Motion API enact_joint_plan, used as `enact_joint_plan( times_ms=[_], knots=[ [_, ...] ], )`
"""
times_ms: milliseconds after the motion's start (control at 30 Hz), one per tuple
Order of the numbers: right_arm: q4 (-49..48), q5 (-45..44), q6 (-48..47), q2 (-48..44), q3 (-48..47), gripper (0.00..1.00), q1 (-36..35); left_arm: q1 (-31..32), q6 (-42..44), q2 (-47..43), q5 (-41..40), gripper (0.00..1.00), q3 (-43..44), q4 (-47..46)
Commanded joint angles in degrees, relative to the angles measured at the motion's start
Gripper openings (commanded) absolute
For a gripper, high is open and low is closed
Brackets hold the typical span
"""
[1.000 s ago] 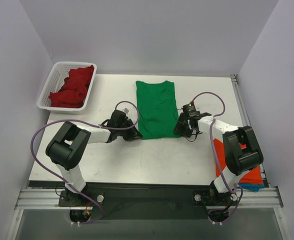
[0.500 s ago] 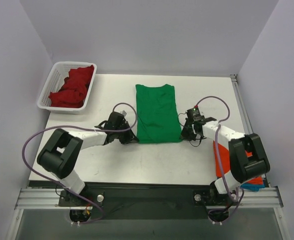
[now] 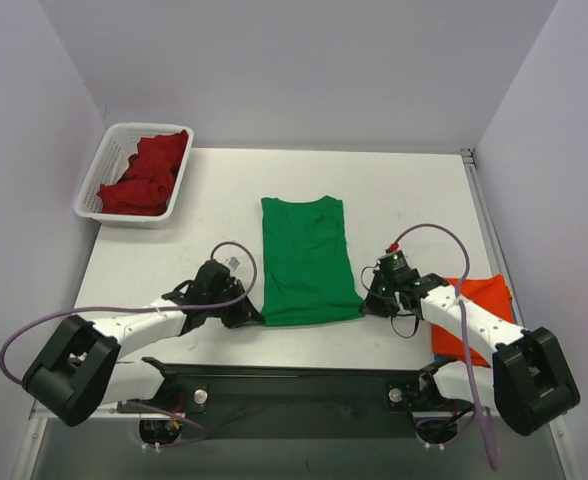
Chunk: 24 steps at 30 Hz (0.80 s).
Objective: Fold and stack the t-shirts
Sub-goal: Fold the folded rectangular tshirt in 1/3 of the way
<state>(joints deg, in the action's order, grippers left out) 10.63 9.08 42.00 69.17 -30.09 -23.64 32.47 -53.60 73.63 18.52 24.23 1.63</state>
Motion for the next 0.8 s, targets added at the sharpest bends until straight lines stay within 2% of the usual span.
enact_joint_plan(
  times_ms=[0, 33, 67, 133, 167, 267, 300, 433, 467, 500, 600, 767],
  knots=[
    [5.97, -8.01, 2.55, -4.73, 2.66, 0.00, -3.76, 1.01, -0.18, -5.75, -2.79, 0.00, -2.60, 7.94],
    [6.50, -8.55, 3.17, -5.70, 3.01, 0.00, -5.00, 1.89, -0.53, -6.99, -2.97, 0.00, -2.96, 8.56],
    [6.94, -8.82, 3.79, -6.93, 3.71, 0.04, -5.88, 2.33, -0.88, -8.05, -2.97, 0.04, -3.92, 9.00],
    [7.29, -8.91, 4.84, -7.64, 3.72, 0.11, -8.16, 2.86, -1.68, -11.30, -3.14, 0.24, -4.36, 10.66],
    [7.99, -8.91, 4.93, -7.73, 3.63, 0.23, -8.61, 2.78, -1.68, -12.27, -3.14, 0.43, -4.28, 11.63],
    [9.75, -11.88, 4.06, -8.17, 2.58, 0.38, -9.41, 2.86, -0.80, -15.70, -4.81, 0.57, -2.44, 17.08],
    [10.37, -12.76, 3.80, -8.87, 1.45, 0.44, -9.32, 2.86, -0.37, -17.36, -5.07, 0.59, -1.13, 19.53],
    [11.60, -15.41, 1.34, -9.84, -3.46, 0.45, -8.80, 2.60, 2.44, -19.31, -9.36, 0.54, 4.49, 23.94],
    [11.60, -16.02, -0.06, -8.45, -5.05, 0.45, -8.53, 1.82, 4.37, -17.22, -9.73, 0.52, 6.16, 23.95],
    [11.43, -16.63, -1.12, -7.30, -8.12, 0.45, -8.36, 1.20, 5.34, -15.46, -9.65, 0.45, 9.23, 22.90],
    [8.19, -14.72, -5.51, -0.81, -13.40, 0.44, -6.25, -1.09, 9.21, -6.50, -9.13, 0.37, 14.34, 19.91],
    [0.89, -9.53, -9.82, 10.08, -19.12, 0.42, -1.34, -2.41, 13.96, 8.51, -9.12, 0.34, 26.73, 17.44]
  ],
)
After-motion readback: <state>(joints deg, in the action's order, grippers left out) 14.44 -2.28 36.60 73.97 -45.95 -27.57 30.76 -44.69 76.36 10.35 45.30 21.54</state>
